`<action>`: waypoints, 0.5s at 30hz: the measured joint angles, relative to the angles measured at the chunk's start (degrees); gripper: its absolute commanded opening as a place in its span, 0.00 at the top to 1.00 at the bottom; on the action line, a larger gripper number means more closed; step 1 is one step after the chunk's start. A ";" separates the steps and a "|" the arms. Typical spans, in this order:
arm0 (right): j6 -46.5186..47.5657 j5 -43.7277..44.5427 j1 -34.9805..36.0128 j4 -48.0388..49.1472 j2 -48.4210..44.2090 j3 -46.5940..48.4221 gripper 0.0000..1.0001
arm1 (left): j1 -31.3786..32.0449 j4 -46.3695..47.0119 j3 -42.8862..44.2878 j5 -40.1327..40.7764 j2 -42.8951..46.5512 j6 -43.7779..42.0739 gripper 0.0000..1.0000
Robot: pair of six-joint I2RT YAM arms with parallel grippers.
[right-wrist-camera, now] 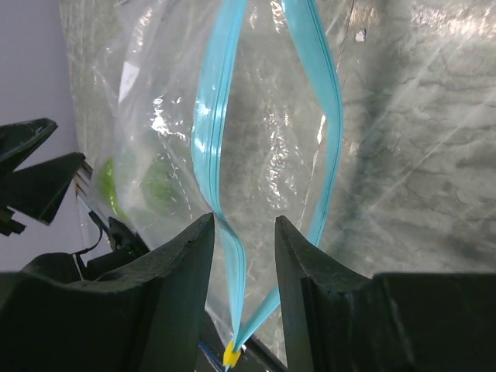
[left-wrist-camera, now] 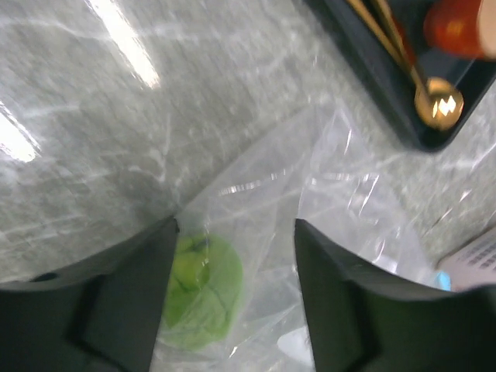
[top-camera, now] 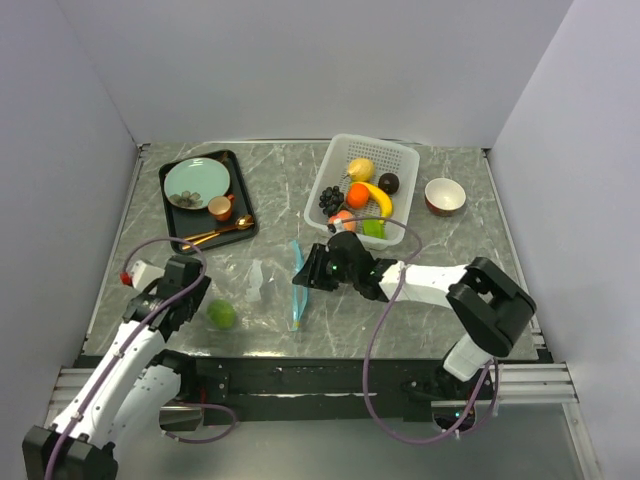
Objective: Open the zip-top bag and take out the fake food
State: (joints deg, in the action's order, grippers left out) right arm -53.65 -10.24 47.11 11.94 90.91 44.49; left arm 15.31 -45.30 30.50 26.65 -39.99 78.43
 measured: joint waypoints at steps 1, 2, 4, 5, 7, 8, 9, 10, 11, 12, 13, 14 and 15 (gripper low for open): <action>-0.57 -0.48 0.00 1.03 0.92 -0.26 0.56 | 1.22 0.02 0.00 -0.02 -0.61 0.46 0.29; -0.87 -0.76 0.00 1.57 1.42 -0.42 0.56 | 2.56 0.02 0.00 -0.07 -1.22 0.85 0.29; -1.55 -1.27 0.00 3.15 2.01 -1.51 0.55 | 5.03 0.13 0.00 -0.02 -2.75 1.55 0.31; -1.81 -1.36 0.00 3.61 2.01 -2.12 0.55 | 5.73 0.20 0.00 -0.04 -3.34 1.84 0.32; -2.10 -1.44 0.00 4.61 1.97 -3.06 0.55 | 6.91 0.42 0.00 -0.02 -4.96 2.38 0.39; -2.27 -1.44 0.00 5.20 1.90 -3.52 0.55 | 7.21 0.61 0.00 -0.02 -5.66 2.69 0.42; -2.36 -1.44 0.00 5.55 1.79 -3.87 0.55 | 7.48 0.83 0.00 -0.02 -6.25 2.99 0.48; -2.45 -1.44 0.00 6.10 1.64 -4.22 0.55 | 7.65 1.01 -0.02 0.00 -6.73 3.34 0.52; -2.49 -1.44 0.00 6.43 1.40 -4.46 0.55 | 7.82 1.29 -0.02 0.00 -7.21 3.58 0.57; -2.47 -1.44 0.00 6.51 1.05 -4.52 0.55 | 7.98 1.49 -0.04 0.00 -7.58 3.72 0.68; -2.45 -1.40 0.00 6.73 0.81 -4.52 0.55 | 8.15 1.60 -0.07 0.00 -7.85 3.89 0.74; -2.43 -1.40 0.00 7.04 0.50 -4.52 0.55 | 8.24 1.79 -0.07 -0.02 -7.91 3.91 0.80; -2.43 -1.38 0.00 7.37 0.22 -4.52 0.55 | 8.37 2.03 -0.07 -0.04 -7.89 3.76 0.92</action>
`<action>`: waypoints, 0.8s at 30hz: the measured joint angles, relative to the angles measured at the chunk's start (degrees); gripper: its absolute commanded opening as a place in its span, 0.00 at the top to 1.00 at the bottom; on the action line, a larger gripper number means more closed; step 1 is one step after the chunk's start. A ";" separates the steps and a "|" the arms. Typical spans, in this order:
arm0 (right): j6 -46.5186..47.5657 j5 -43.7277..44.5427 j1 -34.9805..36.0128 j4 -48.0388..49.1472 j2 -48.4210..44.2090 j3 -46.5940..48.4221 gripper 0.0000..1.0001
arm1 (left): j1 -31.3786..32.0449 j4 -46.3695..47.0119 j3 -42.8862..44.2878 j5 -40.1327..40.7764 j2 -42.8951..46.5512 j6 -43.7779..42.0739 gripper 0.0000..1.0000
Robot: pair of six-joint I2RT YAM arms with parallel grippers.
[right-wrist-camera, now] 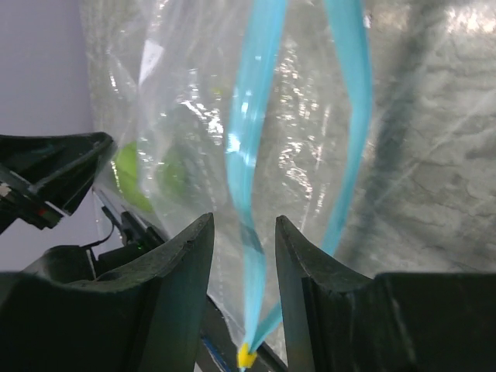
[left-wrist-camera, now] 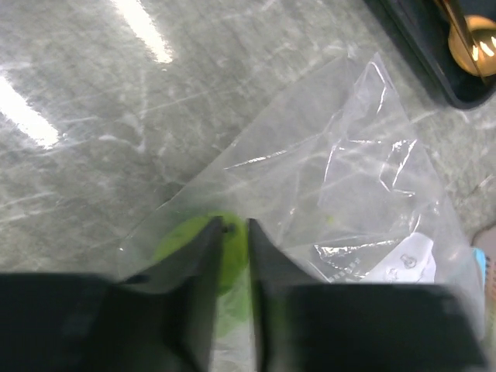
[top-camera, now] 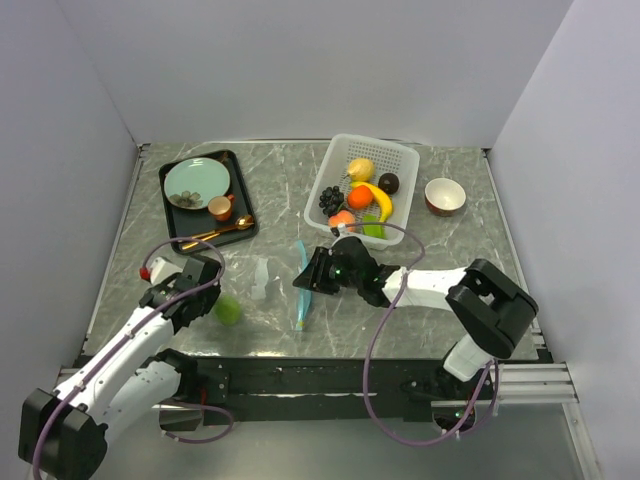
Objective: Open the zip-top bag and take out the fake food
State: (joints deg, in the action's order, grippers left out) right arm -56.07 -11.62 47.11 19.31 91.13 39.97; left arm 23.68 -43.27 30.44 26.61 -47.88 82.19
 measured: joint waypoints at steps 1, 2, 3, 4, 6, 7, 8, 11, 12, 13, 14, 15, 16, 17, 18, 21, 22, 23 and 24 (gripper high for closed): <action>0.00 0.11 0.00 0.17 -0.28 0.00 0.55 | 0.09 0.42 0.00 -0.02 0.04 -0.28 0.96; 0.02 0.31 0.00 0.26 -0.61 0.00 0.55 | 0.15 0.83 0.00 -0.07 0.04 -0.39 0.99; 0.13 0.61 0.00 0.24 -1.05 -0.04 0.55 | 0.15 1.11 0.00 -0.09 0.04 -0.70 0.99; 0.22 1.03 0.00 0.26 -1.62 -0.22 0.55 | 0.20 1.31 0.00 -0.04 0.11 -0.90 0.99; 0.28 2.10 0.00 0.11 -3.19 -0.81 0.55 | 0.20 1.97 0.00 -0.07 0.44 -1.64 0.99; 0.42 3.15 0.00 -0.15 -4.52 -1.55 0.55 | 0.20 2.23 0.02 -0.07 0.72 -2.08 0.99; 0.50 4.09 0.00 -0.57 -5.92 -2.25 0.55 | 0.20 2.40 0.02 -0.04 1.07 -2.47 0.99; 0.83 7.30 -0.04 -2.03 -9.99 -4.50 0.55 | 0.20 3.10 0.04 -0.09 2.05 -3.56 0.99; 0.85 8.26 -0.17 -2.60 -11.47 -5.29 0.55 | 0.20 3.30 0.09 -0.17 2.29 -3.78 0.99; 0.85 9.11 -0.28 -2.84 -12.61 -5.99 0.56 | 0.20 3.48 0.15 -0.24 2.43 -4.15 0.99; 0.83 9.64 -0.44 -3.02 -13.33 -6.47 0.57 | 0.20 3.63 0.20 -0.31 2.49 -4.50 0.99; 0.79 10.16 -0.66 -3.21 -13.64 -6.88 0.58 | 0.22 3.80 0.22 -0.44 2.56 -4.81 0.99; 0.76 10.54 -0.83 -3.21 -13.60 -7.19 0.59 | 0.22 4.02 0.24 -0.57 2.62 -5.01 0.99; 0.68 10.56 -0.92 -3.17 -13.33 -7.39 0.60 | 0.22 4.17 0.28 -0.79 2.64 -5.18 0.99; 0.57 10.60 -1.03 -3.19 -12.70 -7.52 0.63 | 0.24 4.33 0.42 -0.98 2.62 -5.38 0.99; 0.09 9.55 -1.14 -2.14 -9.09 -7.50 0.66 | 0.26 4.87 1.14 -1.64 2.47 -6.54 0.99; -0.04 9.25 -1.14 -1.75 -7.98 -7.43 0.66 | 0.26 4.94 1.51 -1.79 2.34 -6.69 0.99; -0.13 8.59 -1.14 -1.29 -6.34 -7.30 0.66 | 0.26 5.14 2.01 -1.92 2.23 -7.13 0.99; -0.31 8.20 -1.14 -0.85 -5.14 -7.26 0.66 | 0.26 5.33 2.36 -2.01 2.21 -7.61 0.99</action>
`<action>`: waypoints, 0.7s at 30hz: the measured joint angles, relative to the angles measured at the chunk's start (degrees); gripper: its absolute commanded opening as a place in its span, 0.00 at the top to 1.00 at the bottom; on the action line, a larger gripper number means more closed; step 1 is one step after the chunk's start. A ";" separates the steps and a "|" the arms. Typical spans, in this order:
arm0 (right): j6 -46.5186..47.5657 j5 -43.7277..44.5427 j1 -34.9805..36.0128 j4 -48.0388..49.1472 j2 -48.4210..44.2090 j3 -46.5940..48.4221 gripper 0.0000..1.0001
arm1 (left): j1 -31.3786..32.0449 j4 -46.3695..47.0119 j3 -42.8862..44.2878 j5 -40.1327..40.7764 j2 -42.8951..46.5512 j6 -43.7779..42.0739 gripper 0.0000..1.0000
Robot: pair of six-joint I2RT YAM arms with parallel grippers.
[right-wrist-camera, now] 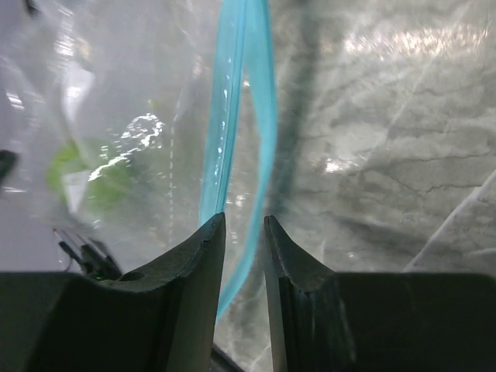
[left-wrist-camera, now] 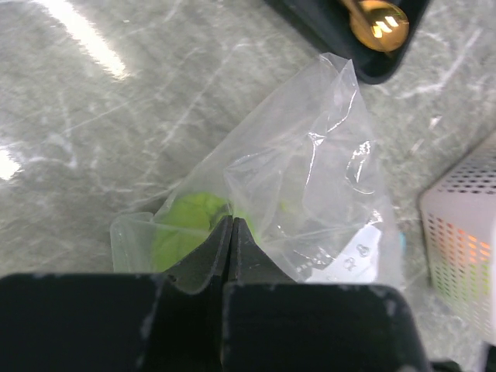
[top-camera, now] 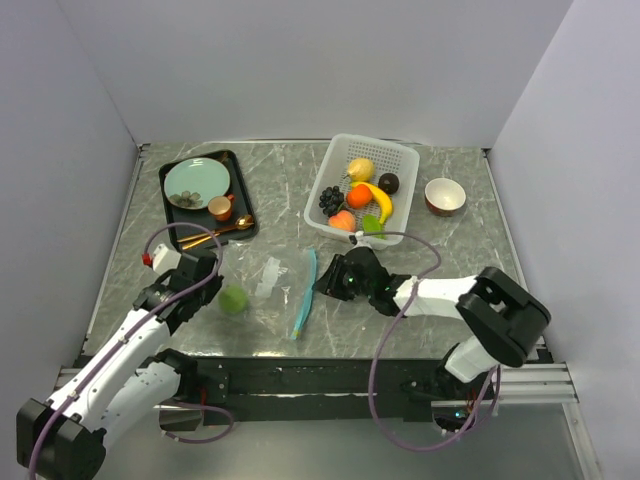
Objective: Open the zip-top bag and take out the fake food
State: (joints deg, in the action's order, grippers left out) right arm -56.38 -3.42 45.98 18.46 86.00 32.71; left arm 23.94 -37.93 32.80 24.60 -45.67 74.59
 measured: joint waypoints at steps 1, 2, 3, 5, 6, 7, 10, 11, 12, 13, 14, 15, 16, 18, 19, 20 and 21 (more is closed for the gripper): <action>-0.07 -0.48 0.00 0.42 1.18 0.02 0.66 | 0.00 0.20 0.44 -0.22 0.00 -0.31 0.99; -0.22 -0.87 0.00 0.79 2.19 0.13 0.67 | 0.00 0.35 0.85 -0.39 0.04 -0.55 0.99; -0.35 -1.20 0.00 0.90 2.99 0.37 0.67 | 0.00 0.48 1.18 -0.50 0.09 -0.74 0.99; -0.81 -1.79 -0.20 1.42 4.02 1.03 0.67 | 0.00 0.46 1.62 -0.68 0.17 -1.25 0.99; -1.05 -2.01 -0.26 2.05 4.15 1.05 0.67 | 0.00 0.48 1.70 -0.72 0.20 -1.46 0.99; -1.27 -2.14 -0.39 2.40 4.15 1.05 0.67 | 0.00 0.50 1.75 -0.74 0.20 -1.55 0.99; -1.73 -2.27 -1.11 3.67 4.13 0.90 0.68 | 0.00 0.42 1.75 -0.79 0.17 -1.64 0.99; -1.90 -2.27 -1.29 4.00 4.13 0.81 0.68 | 0.00 0.44 1.73 -0.81 0.17 -1.75 0.99; -2.05 -2.36 -1.40 4.39 4.13 0.68 0.68 | 0.00 0.44 1.73 -0.85 0.17 -1.79 0.99; -2.27 -2.54 -1.51 4.63 4.13 0.57 0.68 | 0.00 0.42 1.75 -0.87 0.13 -1.84 0.99; -2.49 -2.75 -1.53 4.85 4.17 0.57 0.68 | 0.00 0.39 1.75 -0.90 0.13 -1.97 0.99; -2.75 -3.28 -1.57 5.38 4.31 0.57 0.68 | 0.00 0.37 1.79 -0.94 0.13 -1.99 0.99; -3.04 -3.87 -1.57 6.29 4.57 0.57 0.68 | 0.00 0.37 1.88 -0.98 0.13 -2.19 0.99; -3.87 -5.20 -1.57 8.98 5.70 0.57 0.68 | 0.00 0.44 2.32 -1.38 0.15 -2.97 0.99; -4.07 -5.86 -1.57 10.34 6.36 0.55 0.68 | 0.00 0.57 2.49 -1.55 0.20 -3.26 0.99; -4.57 -6.75 -1.57 11.80 7.08 0.52 0.68 | 0.00 0.83 2.67 -1.95 0.20 -3.67 0.99; -5.16 -7.61 -1.55 13.18 7.76 0.52 0.68 | 0.00 1.09 2.84 -2.58 0.20 -4.11 0.99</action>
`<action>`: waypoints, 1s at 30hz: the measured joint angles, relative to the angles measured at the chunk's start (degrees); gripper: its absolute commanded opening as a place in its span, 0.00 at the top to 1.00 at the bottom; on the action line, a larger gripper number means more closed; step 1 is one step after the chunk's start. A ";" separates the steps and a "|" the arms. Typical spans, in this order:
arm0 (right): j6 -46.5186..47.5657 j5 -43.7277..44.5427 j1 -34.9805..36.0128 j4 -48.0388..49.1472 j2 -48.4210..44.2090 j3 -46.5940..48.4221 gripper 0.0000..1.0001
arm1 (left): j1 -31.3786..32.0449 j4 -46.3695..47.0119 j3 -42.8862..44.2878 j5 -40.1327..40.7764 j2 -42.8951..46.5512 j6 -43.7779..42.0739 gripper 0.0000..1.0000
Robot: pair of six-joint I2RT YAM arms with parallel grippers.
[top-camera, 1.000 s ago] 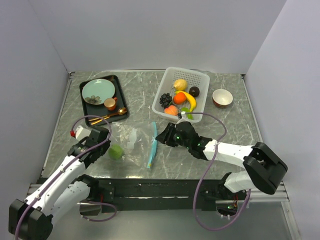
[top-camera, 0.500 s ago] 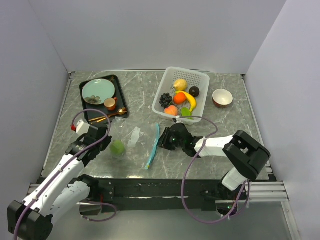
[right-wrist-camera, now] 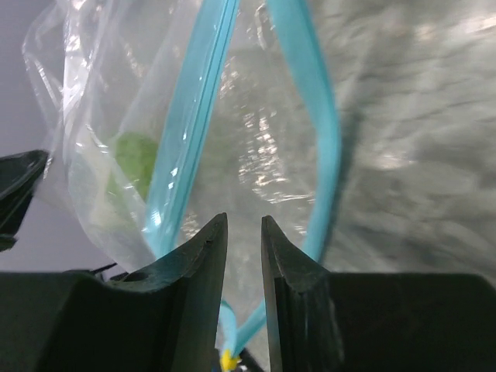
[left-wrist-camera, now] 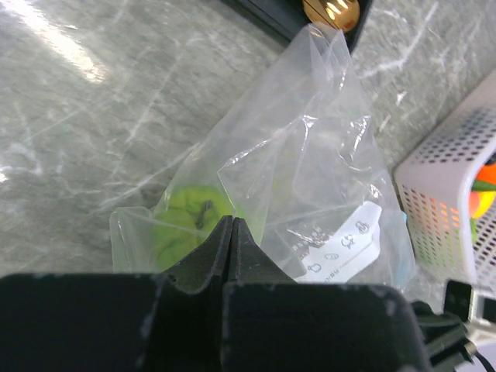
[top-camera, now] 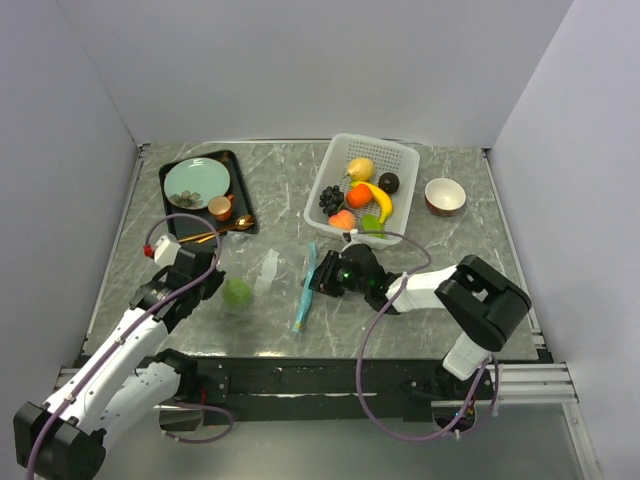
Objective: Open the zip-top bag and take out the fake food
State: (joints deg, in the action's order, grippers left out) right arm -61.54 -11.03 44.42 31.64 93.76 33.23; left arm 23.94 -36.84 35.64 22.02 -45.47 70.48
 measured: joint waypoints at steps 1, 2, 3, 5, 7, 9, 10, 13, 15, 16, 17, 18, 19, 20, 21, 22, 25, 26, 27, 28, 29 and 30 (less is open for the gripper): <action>-0.50 -0.87 0.00 1.22 0.68 0.00 0.68 | 0.00 0.26 0.07 -0.42 -0.04 -0.42 0.99; -0.98 -1.66 -0.02 2.29 1.36 0.04 0.68 | 0.00 0.70 0.09 -1.05 -0.15 -0.79 0.99; -1.53 -2.25 -0.02 3.13 1.86 0.07 0.68 | 0.00 0.90 0.09 -1.49 -0.31 -0.96 0.99; -2.82 -3.65 -0.02 5.68 3.26 0.07 0.68 | 0.00 1.44 0.11 -2.62 -0.81 -1.53 0.99; -4.39 -4.90 -0.02 8.33 4.42 0.07 0.68 | 0.02 2.10 0.11 -3.63 -1.16 -2.16 0.99; -5.66 -5.90 -0.07 11.39 5.62 0.07 0.68 | 0.07 2.36 0.22 -4.63 -1.20 -2.38 0.99; -6.47 -6.40 -0.07 12.96 6.45 0.07 0.68 | 0.09 2.34 0.39 -4.98 -1.20 -2.47 0.99; -8.17 -7.50 -0.07 16.06 8.92 0.07 0.68 | 0.11 2.16 1.92 -6.08 -1.18 -3.04 0.99; -8.94 -7.78 -0.07 17.03 10.08 0.07 0.68 | 0.11 2.36 3.37 -6.62 -1.14 -3.76 0.99; -9.16 -7.78 -0.07 17.25 10.45 0.04 0.67 | 0.11 2.43 4.02 -6.95 -1.14 -4.00 0.99; -9.29 -7.74 -0.07 17.25 10.64 0.04 0.67 | 0.11 2.56 4.55 -7.30 -1.14 -4.35 0.99; -9.33 -7.69 -0.07 17.11 10.67 0.04 0.67 | 0.13 2.73 4.98 -7.65 -1.16 -4.83 0.99; -9.33 -7.63 -0.07 17.16 10.67 0.04 0.67 | 0.15 2.89 5.38 -8.00 -1.20 -5.14 0.99; -9.31 -7.54 -0.07 17.20 10.67 0.04 0.67 | 0.15 3.10 5.66 -8.61 -1.29 -5.40 0.99; -9.29 -7.45 -0.07 17.14 10.67 0.04 0.67 | 0.15 3.23 5.84 -9.01 -1.33 -5.64 0.99; -9.29 -7.34 -0.07 17.00 10.67 0.04 0.67 | 0.15 3.28 5.88 -9.42 -1.38 -5.92 0.99; -9.31 -7.13 -0.07 17.11 10.67 0.04 0.67 | 0.22 3.19 5.92 -10.69 -1.38 -6.58 0.99; -9.33 -7.08 -0.07 17.25 10.75 0.04 0.66 | 0.26 3.04 6.12 -10.88 -1.38 -6.84 0.99; -9.35 -7.06 -0.07 17.35 10.88 0.04 0.66 | 0.26 2.93 6.47 -11.23 -1.38 -6.99 0.98; -9.35 -7.04 -0.07 17.77 11.30 0.04 0.66 | 0.26 2.80 6.95 -11.63 -1.38 -7.30 0.98; -9.35 -7.06 -0.07 17.99 11.63 0.04 0.66 | 0.28 2.62 7.72 -11.93 -1.38 -7.61 0.98; -9.33 -7.04 -0.07 18.08 11.96 0.04 0.66 | 0.31 2.67 8.37 -12.13 -1.36 -7.87 0.98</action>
State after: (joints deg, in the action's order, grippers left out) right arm -70.87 -18.06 44.36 49.71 105.71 33.28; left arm 24.25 -34.17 44.01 9.89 -46.83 62.61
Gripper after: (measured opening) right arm 0.337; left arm 0.019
